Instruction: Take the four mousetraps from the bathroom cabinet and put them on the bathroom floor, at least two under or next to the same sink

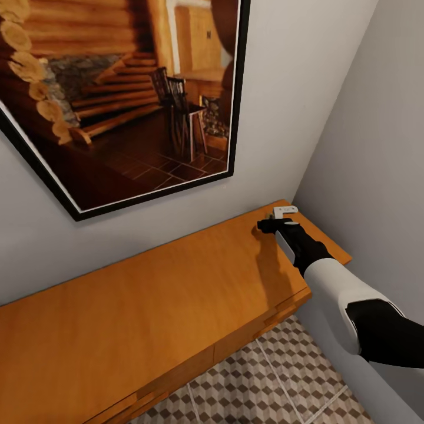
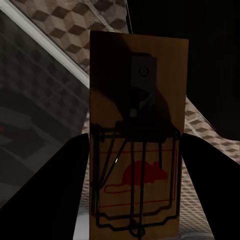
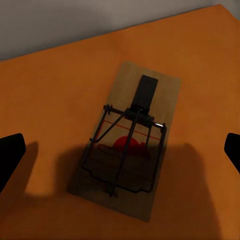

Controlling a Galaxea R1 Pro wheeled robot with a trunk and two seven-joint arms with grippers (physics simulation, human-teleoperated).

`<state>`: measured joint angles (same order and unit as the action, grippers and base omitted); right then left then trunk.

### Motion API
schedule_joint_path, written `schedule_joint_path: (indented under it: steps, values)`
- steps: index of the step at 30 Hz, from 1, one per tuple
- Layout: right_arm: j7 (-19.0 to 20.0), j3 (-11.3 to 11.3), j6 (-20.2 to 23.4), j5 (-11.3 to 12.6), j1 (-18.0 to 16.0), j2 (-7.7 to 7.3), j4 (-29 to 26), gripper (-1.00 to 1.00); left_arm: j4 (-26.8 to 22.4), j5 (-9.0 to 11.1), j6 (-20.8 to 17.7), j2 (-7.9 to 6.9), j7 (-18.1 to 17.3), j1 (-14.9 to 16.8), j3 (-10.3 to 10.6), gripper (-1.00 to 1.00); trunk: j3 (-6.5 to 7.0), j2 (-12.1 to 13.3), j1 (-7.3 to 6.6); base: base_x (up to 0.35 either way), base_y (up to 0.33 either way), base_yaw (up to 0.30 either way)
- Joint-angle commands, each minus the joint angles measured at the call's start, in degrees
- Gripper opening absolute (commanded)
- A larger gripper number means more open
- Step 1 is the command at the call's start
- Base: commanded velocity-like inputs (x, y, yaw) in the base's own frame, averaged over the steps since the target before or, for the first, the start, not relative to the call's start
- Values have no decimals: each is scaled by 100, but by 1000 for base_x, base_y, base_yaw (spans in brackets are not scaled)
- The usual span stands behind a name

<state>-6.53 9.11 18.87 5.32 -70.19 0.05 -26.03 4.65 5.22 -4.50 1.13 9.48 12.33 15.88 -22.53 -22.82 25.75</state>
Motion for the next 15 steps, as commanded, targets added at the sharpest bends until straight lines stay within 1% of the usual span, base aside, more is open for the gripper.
schedule_joint_path:
  steps: [1,15]
  values:
    - [-49,47,29,57,-4,-5,-7,100,9,49,-7,9,19,6,47,-100,-9,-9,3,0,0,0]
    - [-96,27,111,48,-4,-6,19,100,9,51,-7,28,19,6,47,-100,-9,-9,3,0,0,0]
